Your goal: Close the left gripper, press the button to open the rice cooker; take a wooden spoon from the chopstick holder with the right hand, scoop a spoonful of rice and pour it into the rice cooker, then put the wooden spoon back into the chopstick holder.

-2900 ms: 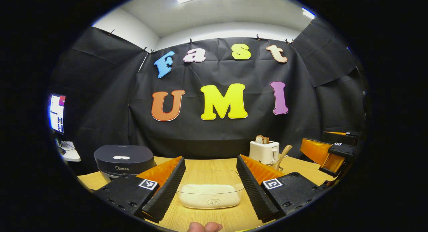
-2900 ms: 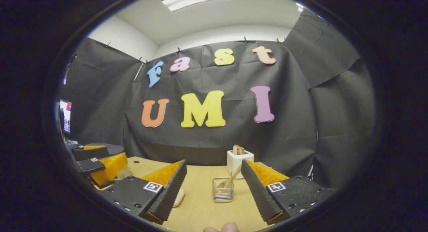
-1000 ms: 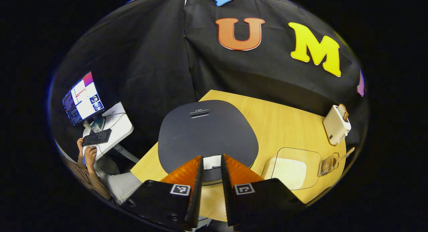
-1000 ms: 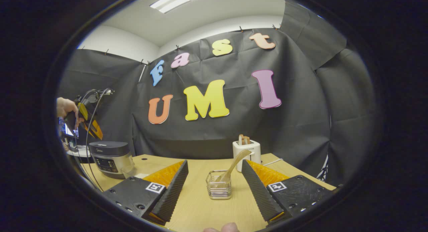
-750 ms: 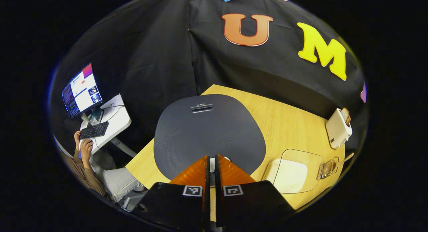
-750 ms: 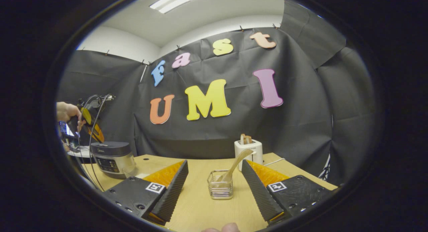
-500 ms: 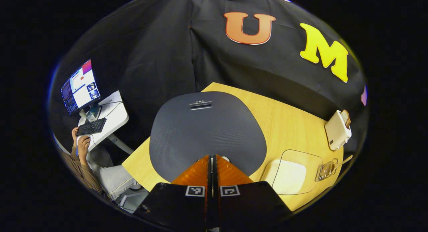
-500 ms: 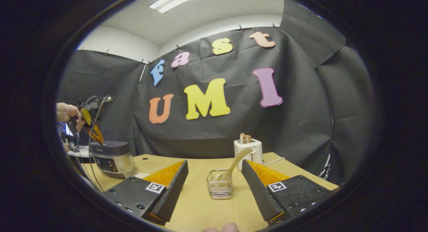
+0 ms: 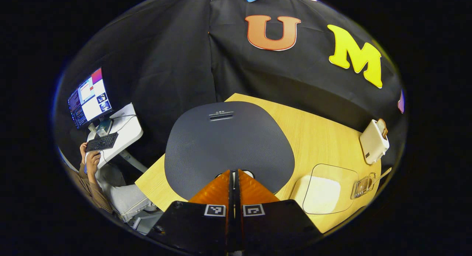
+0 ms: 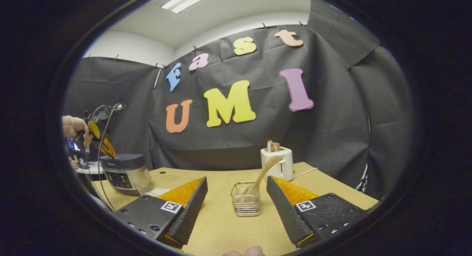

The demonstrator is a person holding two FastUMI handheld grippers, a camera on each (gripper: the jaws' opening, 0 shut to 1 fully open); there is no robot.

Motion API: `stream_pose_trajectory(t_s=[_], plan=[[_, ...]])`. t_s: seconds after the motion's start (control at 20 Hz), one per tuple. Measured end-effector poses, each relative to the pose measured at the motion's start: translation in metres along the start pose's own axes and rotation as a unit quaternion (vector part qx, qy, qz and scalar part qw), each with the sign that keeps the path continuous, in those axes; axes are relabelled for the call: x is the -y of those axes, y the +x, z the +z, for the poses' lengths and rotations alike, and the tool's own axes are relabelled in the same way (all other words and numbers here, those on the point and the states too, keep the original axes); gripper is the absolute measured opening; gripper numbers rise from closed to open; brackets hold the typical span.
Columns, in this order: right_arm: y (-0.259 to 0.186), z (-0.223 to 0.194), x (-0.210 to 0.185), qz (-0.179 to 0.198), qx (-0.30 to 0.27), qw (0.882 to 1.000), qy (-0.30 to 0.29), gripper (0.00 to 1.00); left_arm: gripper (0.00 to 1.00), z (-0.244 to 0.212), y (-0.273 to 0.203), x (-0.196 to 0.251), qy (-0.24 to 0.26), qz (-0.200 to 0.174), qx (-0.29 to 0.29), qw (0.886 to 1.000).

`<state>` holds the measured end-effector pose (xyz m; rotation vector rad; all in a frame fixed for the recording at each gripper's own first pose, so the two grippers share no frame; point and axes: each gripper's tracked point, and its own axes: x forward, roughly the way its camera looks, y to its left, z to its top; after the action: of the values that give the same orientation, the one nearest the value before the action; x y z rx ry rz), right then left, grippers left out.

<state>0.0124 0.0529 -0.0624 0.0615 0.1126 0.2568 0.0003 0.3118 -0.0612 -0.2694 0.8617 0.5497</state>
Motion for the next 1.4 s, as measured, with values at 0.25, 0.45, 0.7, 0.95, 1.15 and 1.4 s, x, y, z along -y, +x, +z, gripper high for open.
stream_pose_trajectory(t_s=[0.25,0.45,0.7,0.95,1.15,1.4], plan=[[-0.002,0.005,-0.003,-0.008,0.006,1.000,-0.005,0.95,0.43,0.025,-0.017,0.013,0.019,-0.055,0.049,0.997],[-0.001,0.013,-0.006,-0.013,0.012,1.000,-0.018,0.95,0.74,0.073,-0.048,0.007,0.059,-0.029,0.177,0.982],[0.001,0.020,-0.004,-0.024,0.014,0.999,-0.028,0.95,1.00,0.093,-0.079,0.020,0.060,-0.051,0.262,0.962],[0.007,0.019,0.010,-0.046,0.000,0.999,-0.020,0.95,1.00,0.071,-0.087,0.036,0.045,-0.089,0.313,0.945],[0.017,0.014,0.017,-0.061,-0.014,0.998,-0.014,0.95,1.00,0.044,-0.090,0.041,0.030,-0.109,0.343,0.933],[0.038,0.007,0.018,-0.062,-0.045,0.997,-0.004,0.95,1.00,0.028,-0.106,0.052,0.046,-0.124,0.378,0.916]])
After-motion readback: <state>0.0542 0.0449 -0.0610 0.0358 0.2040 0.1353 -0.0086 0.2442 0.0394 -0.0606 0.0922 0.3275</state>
